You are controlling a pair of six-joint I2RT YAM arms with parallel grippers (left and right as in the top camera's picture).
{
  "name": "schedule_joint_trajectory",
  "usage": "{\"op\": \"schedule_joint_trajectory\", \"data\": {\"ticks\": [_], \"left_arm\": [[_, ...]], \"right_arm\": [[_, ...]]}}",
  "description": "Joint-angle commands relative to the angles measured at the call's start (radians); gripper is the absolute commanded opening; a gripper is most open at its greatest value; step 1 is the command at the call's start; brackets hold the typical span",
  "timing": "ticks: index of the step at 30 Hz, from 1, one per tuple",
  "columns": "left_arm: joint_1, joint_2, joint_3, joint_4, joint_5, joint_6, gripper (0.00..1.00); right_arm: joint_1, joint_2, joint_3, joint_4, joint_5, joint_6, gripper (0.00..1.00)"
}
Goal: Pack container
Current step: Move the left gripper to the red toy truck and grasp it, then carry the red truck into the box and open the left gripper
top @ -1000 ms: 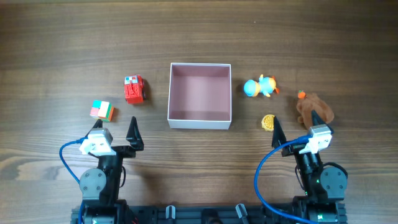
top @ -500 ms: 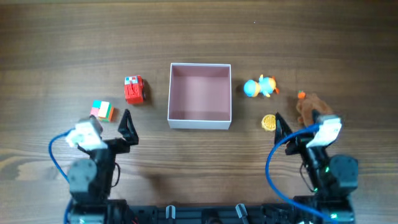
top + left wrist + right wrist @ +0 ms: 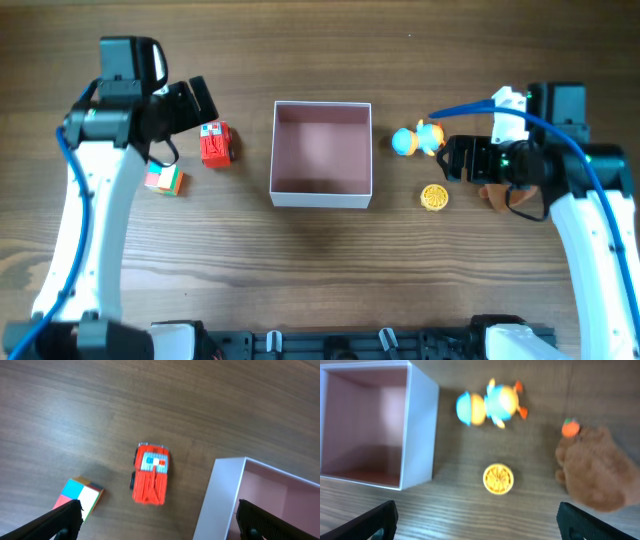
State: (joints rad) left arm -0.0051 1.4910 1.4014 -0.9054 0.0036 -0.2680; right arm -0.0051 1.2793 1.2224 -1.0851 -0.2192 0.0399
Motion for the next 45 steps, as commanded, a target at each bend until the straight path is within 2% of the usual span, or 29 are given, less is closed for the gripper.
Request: {"op": "schedule_joint_trajectory", "data": {"ticks": [1,8,12,16,29,30,32,33,34,36,39,41,43,44,45], "left_arm": [[0.003,0.113,0.02,0.015,0.014,0.002,1.0],[0.0,0.332,0.02,-0.024,0.015,0.003,1.0],[-0.015,0.389,0.02,-0.076,0.015,0.137,1.0],[-0.05,0.419,0.02,-0.06,0.014,0.234,1.0],[-0.063,0.494,0.02,0.011,0.011,0.234,0.99],[-0.063,0.494,0.02,0.011,0.011,0.234,0.96],[-0.063,0.494,0.02,0.011,0.011,0.234,0.81],[-0.063,0.494,0.02,0.011,0.011,0.234,0.7],[-0.063,0.494,0.02,0.011,0.011,0.234,0.65],[-0.063,0.494,0.02,0.011,0.011,0.234,0.61],[-0.063,0.494,0.02,0.011,0.011,0.234,0.6],[-0.063,0.494,0.02,0.011,0.011,0.234,0.55],[-0.063,0.494,0.02,0.011,0.011,0.234,0.37],[-0.063,0.494,0.02,0.011,0.011,0.234,0.24],[-0.063,0.494,0.02,0.011,0.011,0.234,0.2]], "right_arm": [[0.006,0.065,0.019,-0.005,0.061,0.038,1.0],[0.006,0.079,0.019,0.0,0.066,0.038,1.0],[0.006,0.079,0.019,0.004,0.07,0.038,1.0],[0.006,0.079,0.019,0.003,0.07,0.038,1.0],[0.006,0.079,0.019,0.0,0.104,0.038,0.99],[0.006,0.079,0.019,0.0,0.104,0.039,1.0],[0.006,0.079,0.019,-0.001,0.104,0.038,1.0],[0.006,0.079,0.019,0.0,0.104,0.038,1.0],[0.006,0.079,0.019,0.0,0.104,0.038,1.0],[0.006,0.079,0.019,0.0,0.104,0.038,1.0],[0.006,0.079,0.019,0.0,0.104,0.038,1.0],[0.006,0.079,0.019,0.0,0.104,0.038,1.0],[0.006,0.079,0.019,0.0,0.104,0.038,1.0],[0.006,0.079,0.019,0.0,0.104,0.038,1.0],[0.006,0.079,0.019,0.0,0.104,0.038,1.0]]}}
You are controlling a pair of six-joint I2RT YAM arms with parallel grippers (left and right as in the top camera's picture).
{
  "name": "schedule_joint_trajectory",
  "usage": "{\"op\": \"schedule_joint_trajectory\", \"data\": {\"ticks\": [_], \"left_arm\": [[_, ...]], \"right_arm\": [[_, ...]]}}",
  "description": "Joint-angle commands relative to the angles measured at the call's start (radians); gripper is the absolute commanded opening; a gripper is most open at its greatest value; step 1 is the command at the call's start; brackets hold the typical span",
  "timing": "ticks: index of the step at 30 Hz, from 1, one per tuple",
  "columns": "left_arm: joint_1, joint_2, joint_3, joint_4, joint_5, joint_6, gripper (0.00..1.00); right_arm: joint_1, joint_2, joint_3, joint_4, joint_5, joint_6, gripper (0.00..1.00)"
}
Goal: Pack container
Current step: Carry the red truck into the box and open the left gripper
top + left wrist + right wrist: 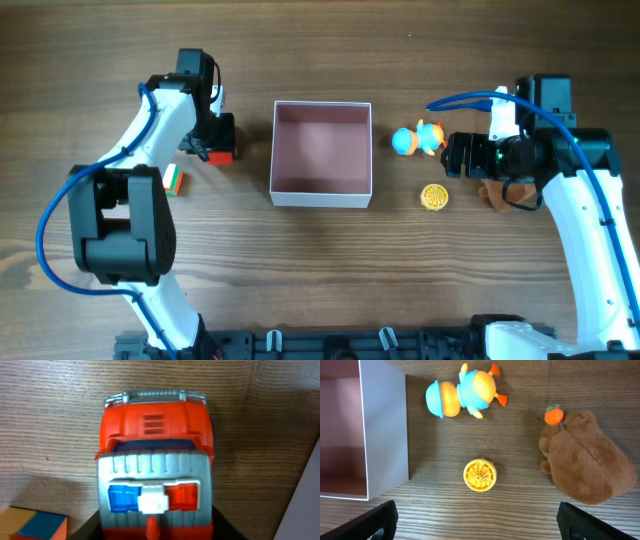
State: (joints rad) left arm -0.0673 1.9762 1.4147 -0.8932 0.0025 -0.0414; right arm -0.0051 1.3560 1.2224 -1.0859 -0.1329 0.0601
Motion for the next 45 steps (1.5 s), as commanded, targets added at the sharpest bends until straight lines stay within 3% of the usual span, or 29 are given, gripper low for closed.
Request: {"op": "schedule_joint_trajectory", "data": {"ticks": [1,7,14,17,21,23,26,30,36,37,38,39,40,41,42,43,44,45], "left_arm": [[-0.001,0.009,0.006,-0.001,0.012,0.008,0.2],[-0.001,0.008,0.007,-0.001,0.012,0.008,0.04],[-0.016,-0.151,0.007,-0.024,0.012,-0.01,0.04],[-0.084,-0.334,0.007,-0.034,0.013,-0.082,0.04],[-0.309,-0.474,0.007,-0.014,0.016,-0.177,0.04],[-0.416,-0.429,0.007,0.01,0.014,-0.177,0.04],[-0.457,-0.304,0.007,0.031,0.015,-0.192,0.04],[-0.433,-0.111,0.007,0.077,-0.05,-0.195,0.04],[-0.368,-0.074,0.007,0.145,-0.12,-0.203,0.04],[-0.367,-0.074,0.007,0.146,-0.12,-0.203,0.08],[-0.367,-0.074,0.007,0.146,-0.12,-0.203,0.32],[-0.369,-0.074,0.007,0.145,-0.119,-0.203,0.24],[-0.369,-0.074,0.007,0.145,-0.119,-0.203,0.38],[-0.37,-0.074,0.007,0.142,-0.119,-0.203,0.45],[-0.371,-0.074,0.007,0.14,-0.116,-0.203,0.42],[-0.373,-0.074,0.007,0.138,-0.115,-0.203,0.49],[-0.376,-0.074,0.007,0.135,-0.115,-0.203,0.66],[-0.378,-0.074,0.007,0.134,-0.115,-0.203,0.72]], "right_arm": [[0.006,0.002,0.019,0.0,0.018,0.018,1.0],[0.006,0.002,0.019,0.0,0.018,0.018,1.0],[0.006,0.002,0.019,0.0,0.018,0.018,1.0],[0.006,0.002,0.019,0.0,0.018,0.018,1.0],[0.006,0.002,0.019,0.001,0.018,0.018,1.0],[0.006,0.002,0.019,0.0,0.018,0.019,1.0],[0.006,0.002,0.019,-0.007,0.018,0.018,1.0],[0.006,0.002,0.019,-0.013,0.018,0.018,1.0],[0.006,0.002,0.019,-0.014,0.018,0.018,1.0],[0.006,0.002,0.019,-0.014,0.018,0.018,1.0],[0.006,0.002,0.019,-0.014,0.018,0.018,1.0],[0.006,0.002,0.019,-0.014,0.018,0.018,1.0],[0.006,0.002,0.019,-0.014,0.018,0.018,1.0],[0.006,0.002,0.019,-0.014,0.018,0.018,1.0],[0.006,0.002,0.019,-0.014,0.018,0.018,1.0],[0.006,0.002,0.019,-0.014,0.018,0.018,1.0],[0.006,0.002,0.019,-0.014,0.018,0.018,1.0],[0.006,0.002,0.019,-0.014,0.018,0.018,1.0]]}}
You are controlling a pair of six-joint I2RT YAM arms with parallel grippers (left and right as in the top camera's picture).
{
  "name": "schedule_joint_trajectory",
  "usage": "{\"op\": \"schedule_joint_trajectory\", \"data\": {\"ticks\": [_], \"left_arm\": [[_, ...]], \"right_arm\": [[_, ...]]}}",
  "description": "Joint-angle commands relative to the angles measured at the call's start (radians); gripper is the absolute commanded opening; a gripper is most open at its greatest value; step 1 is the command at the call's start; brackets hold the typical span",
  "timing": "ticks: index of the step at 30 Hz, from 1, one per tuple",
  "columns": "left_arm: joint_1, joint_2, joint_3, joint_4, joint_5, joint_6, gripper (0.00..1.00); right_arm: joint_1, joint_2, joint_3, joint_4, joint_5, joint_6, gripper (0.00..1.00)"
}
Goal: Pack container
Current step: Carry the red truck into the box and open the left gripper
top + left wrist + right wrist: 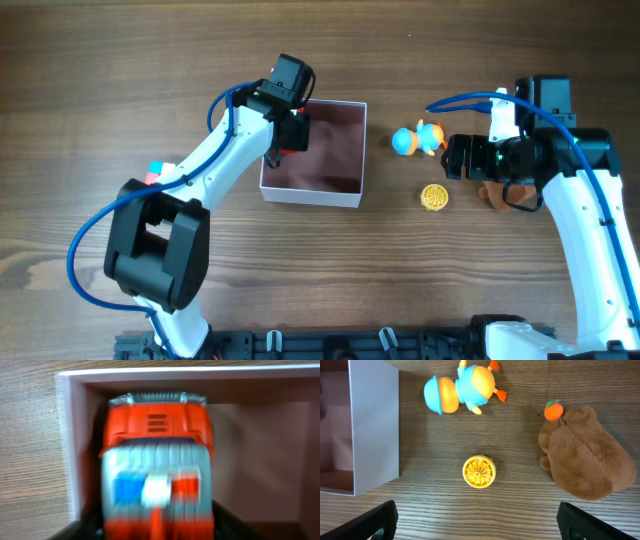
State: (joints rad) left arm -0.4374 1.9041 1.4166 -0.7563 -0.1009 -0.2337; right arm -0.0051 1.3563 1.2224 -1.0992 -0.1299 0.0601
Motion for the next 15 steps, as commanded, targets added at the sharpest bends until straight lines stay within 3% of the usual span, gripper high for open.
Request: {"op": "schedule_joint_trajectory", "data": {"ticks": [1,2,13,15], "left_arm": [[-0.013,-0.002,0.005,-0.003,-0.012,-0.01,0.83],[-0.015,-0.002,0.005,-0.003,-0.012,-0.01,0.99],[-0.111,-0.076,0.005,-0.01,-0.012,-0.008,1.0],[-0.162,-0.086,0.005,-0.011,0.054,0.112,1.0]], "right_arm": [[0.006,0.002,0.019,-0.002,0.015,0.018,1.0],[0.006,0.002,0.019,-0.002,0.015,0.018,1.0],[0.006,0.002,0.019,-0.001,0.019,0.017,1.0],[0.006,0.002,0.019,-0.001,0.019,0.018,1.0]]}}
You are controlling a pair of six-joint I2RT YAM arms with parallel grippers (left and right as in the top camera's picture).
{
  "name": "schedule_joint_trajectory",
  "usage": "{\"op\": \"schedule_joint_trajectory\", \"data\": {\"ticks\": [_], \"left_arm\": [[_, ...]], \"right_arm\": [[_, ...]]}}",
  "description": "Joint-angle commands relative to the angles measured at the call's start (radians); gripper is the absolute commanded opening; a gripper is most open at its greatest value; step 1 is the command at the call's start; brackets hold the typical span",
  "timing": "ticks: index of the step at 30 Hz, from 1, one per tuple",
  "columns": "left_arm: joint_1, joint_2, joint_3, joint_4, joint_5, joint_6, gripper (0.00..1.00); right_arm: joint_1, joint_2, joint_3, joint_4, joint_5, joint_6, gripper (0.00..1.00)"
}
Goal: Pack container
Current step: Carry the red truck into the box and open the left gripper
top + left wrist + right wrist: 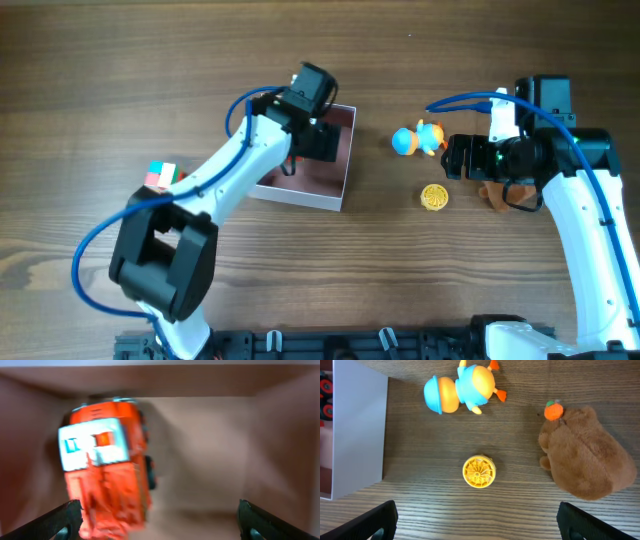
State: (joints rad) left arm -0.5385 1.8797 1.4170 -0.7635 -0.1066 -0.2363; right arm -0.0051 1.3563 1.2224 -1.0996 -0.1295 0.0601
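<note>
The white box (300, 199) with a pink inside sits skewed at mid-table. A red toy truck (107, 475) with a grey roof lies inside it against the left wall. My left gripper (157, 522) hangs open over the box floor with nothing between its fingers; from overhead the left gripper (322, 140) is above the box. My right gripper (477, 522) is open above bare table, near a yellow disc (479, 471), a blue-and-orange duck toy (462, 389) and a brown plush (587, 455).
A multicoloured cube (160, 177) lies on the table far left of the box. The duck toy (418, 139) and yellow disc (434, 197) lie right of the box. The right arm covers most of the plush (497, 197). The box wall (357, 435) shows at the right wrist view's left.
My left gripper was shut on the truck over the box's left wall; now it is open and the truck lies in the box. The box has shifted left and turned.
My left gripper first hung open above the truck, which lay on the table between the cube and the box. Then it was down around the truck. Then it held the truck over the box's edge, and now the truck lies inside. The right arm stayed put.
</note>
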Motion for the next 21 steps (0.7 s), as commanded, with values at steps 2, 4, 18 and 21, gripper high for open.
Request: {"op": "schedule_joint_trajectory", "data": {"ticks": [2,4,18,21], "left_arm": [[-0.08,-0.05,0.005,0.001,0.072,0.129,1.0],[-0.074,-0.022,0.005,0.018,0.072,0.129,0.95],[0.009,0.129,0.005,0.061,0.009,0.128,0.42],[0.015,0.129,0.005,0.079,-0.092,0.129,0.39]], "right_arm": [[0.006,0.002,0.019,-0.001,0.018,0.018,1.0],[0.006,0.002,0.019,-0.002,0.018,0.018,1.0],[0.006,0.002,0.019,-0.008,0.019,0.014,1.0],[0.006,0.002,0.019,-0.008,0.019,0.014,1.0]]}}
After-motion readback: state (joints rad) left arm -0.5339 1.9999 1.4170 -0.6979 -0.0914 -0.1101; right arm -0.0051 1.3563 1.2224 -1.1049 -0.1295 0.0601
